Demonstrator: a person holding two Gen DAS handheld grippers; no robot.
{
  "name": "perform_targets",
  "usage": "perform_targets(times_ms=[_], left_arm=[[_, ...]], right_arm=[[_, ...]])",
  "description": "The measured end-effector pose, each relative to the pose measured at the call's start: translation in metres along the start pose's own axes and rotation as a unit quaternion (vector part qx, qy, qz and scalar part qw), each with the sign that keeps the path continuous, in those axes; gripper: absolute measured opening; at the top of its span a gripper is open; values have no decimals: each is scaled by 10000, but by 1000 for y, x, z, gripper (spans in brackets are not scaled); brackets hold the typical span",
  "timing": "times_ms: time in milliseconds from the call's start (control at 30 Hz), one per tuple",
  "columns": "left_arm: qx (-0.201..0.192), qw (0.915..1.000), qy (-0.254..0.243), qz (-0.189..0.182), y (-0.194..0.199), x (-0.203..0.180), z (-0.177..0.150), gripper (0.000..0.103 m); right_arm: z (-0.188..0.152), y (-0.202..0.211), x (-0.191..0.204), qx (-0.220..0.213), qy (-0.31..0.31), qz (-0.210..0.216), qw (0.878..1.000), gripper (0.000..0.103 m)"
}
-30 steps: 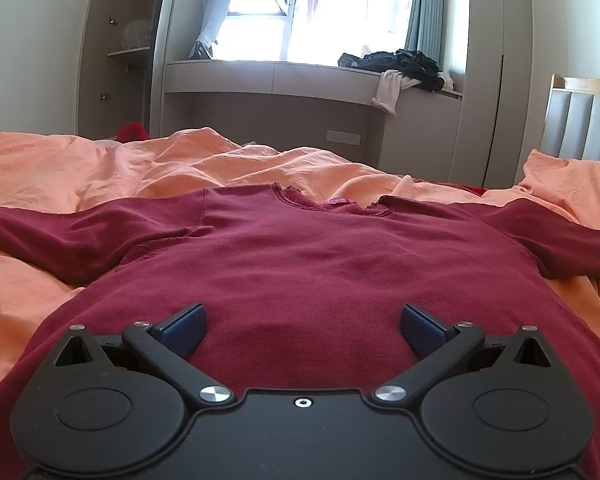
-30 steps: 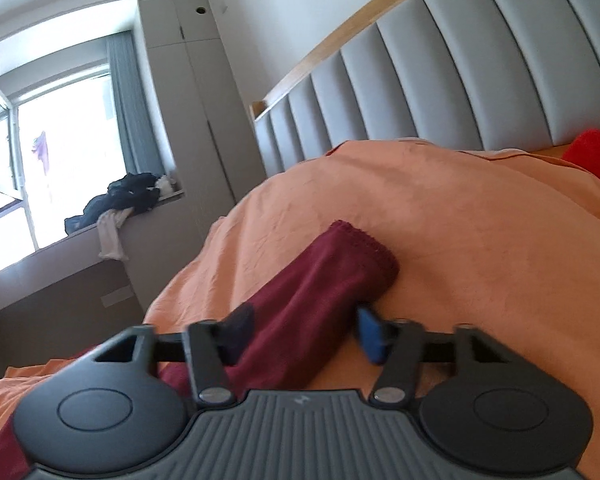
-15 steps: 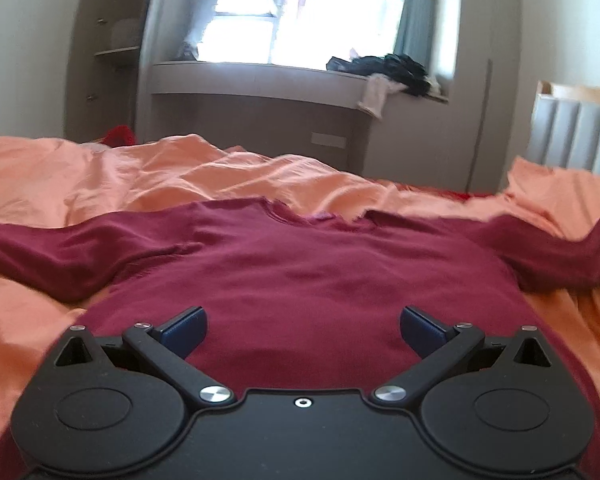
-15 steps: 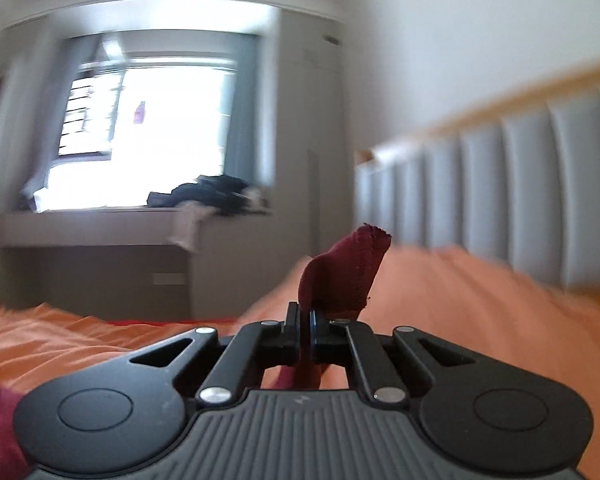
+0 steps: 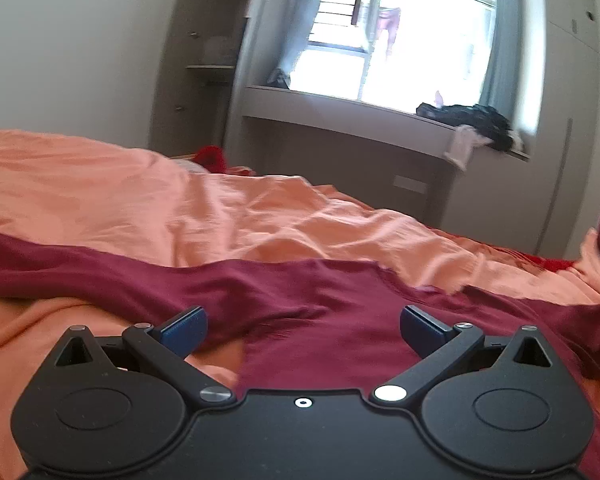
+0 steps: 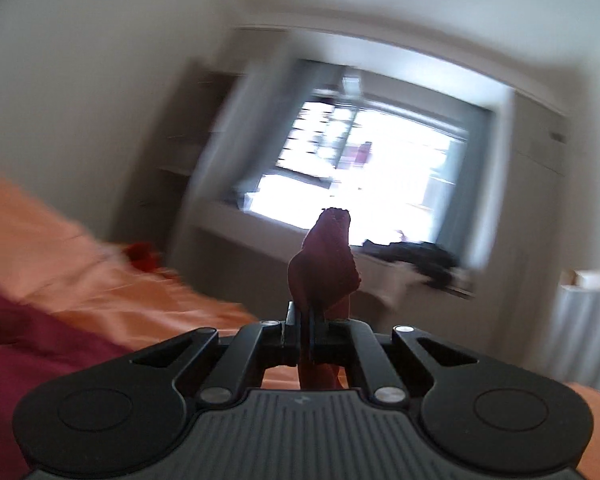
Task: Fold small clothes
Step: 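Grasp the sleeve cuff with the right gripper and lift it, then lay the sleeve across the sweater body and open the right gripper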
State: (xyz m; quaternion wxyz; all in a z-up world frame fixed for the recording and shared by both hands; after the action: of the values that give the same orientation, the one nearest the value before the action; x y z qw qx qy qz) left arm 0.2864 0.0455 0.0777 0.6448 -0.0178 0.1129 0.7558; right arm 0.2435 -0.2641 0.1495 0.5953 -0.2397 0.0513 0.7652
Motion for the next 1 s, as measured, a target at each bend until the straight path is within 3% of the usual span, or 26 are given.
perform_targets(times_ms=[167,367,633,733,800,933,1000], left_arm=[[44,9995,149,262,1,24,2,102],[32,9992,255,306,4,35,3,102],[-2,9991,428,5,5,27,0,103],[2,9989,464,-21,4,21,-3,103],[29,9991,411,-54,3,15,-5,102],[131,9996,154,-178,2,0,-15,102],[200,9993,33,-310,2,-6,-21,102]], right_arm=[[7,7,87,189,316,1125,9930,3],[-15,25,159,449,876,1934,9762,3],[-33,31,176,662,1169,2417,9610,7],[-36,38,173,753,966,2506,9603,18],[-36,40,164,798,758,2454,9632,41],[-47,55,124,933,276,2089,9731,63],[-52,59,100,995,38,1790,9788,78]])
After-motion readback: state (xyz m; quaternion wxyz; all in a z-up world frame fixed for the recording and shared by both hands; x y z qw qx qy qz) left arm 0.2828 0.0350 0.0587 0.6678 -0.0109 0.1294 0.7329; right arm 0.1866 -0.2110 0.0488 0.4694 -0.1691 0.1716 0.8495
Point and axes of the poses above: each gripper's, at about its wrist camera, not at the fingertips, and y roughly against the way its jaws point, x to its left, z to its top, the point moved 3 cm from there along -y, roughly the way its jaws point, and after that the axes turned 13 degrees about -x, right-handed, at the moved point
